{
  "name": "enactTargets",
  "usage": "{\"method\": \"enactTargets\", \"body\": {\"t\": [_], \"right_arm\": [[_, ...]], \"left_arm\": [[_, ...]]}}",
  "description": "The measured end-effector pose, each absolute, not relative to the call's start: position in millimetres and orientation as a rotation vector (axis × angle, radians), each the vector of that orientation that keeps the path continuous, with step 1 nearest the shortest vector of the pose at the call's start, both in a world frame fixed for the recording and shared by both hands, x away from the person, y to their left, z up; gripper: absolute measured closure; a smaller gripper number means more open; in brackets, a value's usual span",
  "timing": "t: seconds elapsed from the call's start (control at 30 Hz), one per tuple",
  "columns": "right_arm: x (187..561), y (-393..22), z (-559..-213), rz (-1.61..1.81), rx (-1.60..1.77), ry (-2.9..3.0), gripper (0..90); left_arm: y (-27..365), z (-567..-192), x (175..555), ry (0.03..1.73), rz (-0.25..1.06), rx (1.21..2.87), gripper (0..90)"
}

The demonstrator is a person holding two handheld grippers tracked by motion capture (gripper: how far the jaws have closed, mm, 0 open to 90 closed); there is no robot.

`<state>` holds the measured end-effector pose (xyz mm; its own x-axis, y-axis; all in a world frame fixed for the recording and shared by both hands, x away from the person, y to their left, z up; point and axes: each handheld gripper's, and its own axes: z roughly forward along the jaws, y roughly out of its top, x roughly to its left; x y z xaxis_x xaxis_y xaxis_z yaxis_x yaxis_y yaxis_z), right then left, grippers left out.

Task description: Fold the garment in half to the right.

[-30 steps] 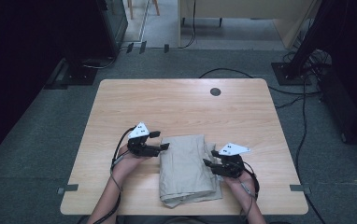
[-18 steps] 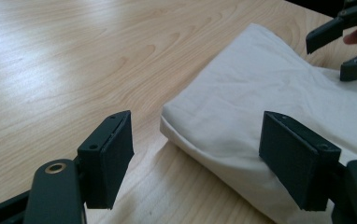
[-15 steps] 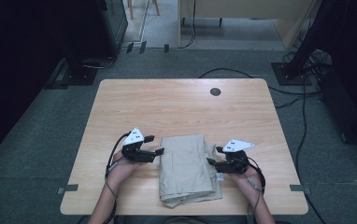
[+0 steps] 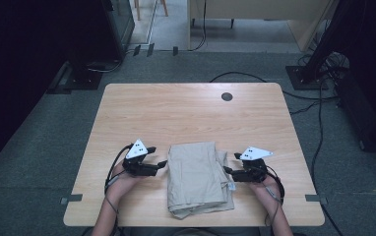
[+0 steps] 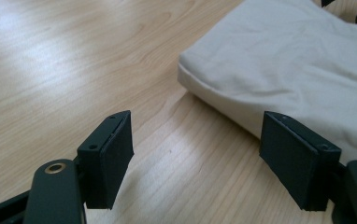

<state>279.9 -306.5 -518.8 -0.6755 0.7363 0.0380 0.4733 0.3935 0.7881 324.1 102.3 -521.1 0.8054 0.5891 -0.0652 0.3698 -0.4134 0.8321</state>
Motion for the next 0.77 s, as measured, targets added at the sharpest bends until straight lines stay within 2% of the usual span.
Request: {"method": "enactTargets", "body": {"t": [0.77], "right_arm": [[280.1, -341.5, -522.1, 1.131, 1.153, 2.261, 28.0]], "left_arm": [[124.8, -523.5, 326.6, 0.77, 0.303, 2.076, 25.9]]}}
